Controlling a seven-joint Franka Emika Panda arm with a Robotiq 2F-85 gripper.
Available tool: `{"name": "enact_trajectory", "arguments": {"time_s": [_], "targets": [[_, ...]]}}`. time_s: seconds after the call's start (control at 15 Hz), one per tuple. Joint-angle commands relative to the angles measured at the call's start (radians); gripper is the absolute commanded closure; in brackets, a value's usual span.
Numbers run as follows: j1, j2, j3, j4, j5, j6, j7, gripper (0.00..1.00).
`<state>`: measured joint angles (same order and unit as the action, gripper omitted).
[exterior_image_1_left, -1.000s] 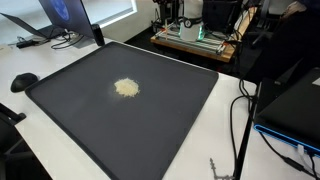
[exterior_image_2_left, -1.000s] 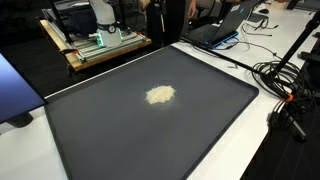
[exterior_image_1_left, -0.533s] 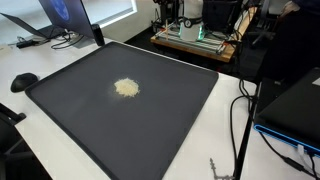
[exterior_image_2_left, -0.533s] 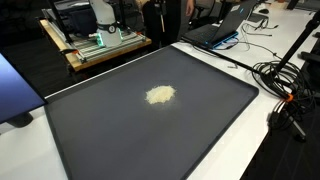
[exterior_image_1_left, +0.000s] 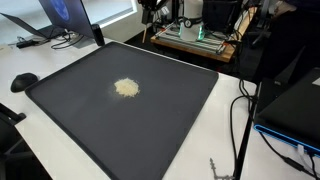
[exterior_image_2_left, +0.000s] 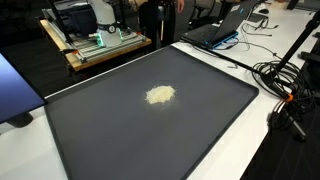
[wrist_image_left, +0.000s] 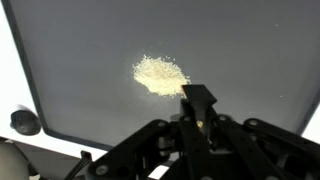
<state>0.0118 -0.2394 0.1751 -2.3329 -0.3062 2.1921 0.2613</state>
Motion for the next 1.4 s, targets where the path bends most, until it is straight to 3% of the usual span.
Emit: {"name": "enact_trajectory", "arguments": {"time_s": [0.0,0.27,0.73,1.27,1.33], "targets": [[0.002,0.175,0.056,0.168,-0.216,-0.106,0.156,0.97],[0.083,0.348,0.058,0.338,-0.349,-0.26,0.252,0.97],[0.261,0.633,0.003,0.629,-0.417,-0.499,0.371,0.97],[0.35,0.841,-0.086,0.823,-0.446,-0.567,0.422,0.97],[0.339,0.785,-0.075,0.753,-0.422,-0.524,0.413,0.88]]}}
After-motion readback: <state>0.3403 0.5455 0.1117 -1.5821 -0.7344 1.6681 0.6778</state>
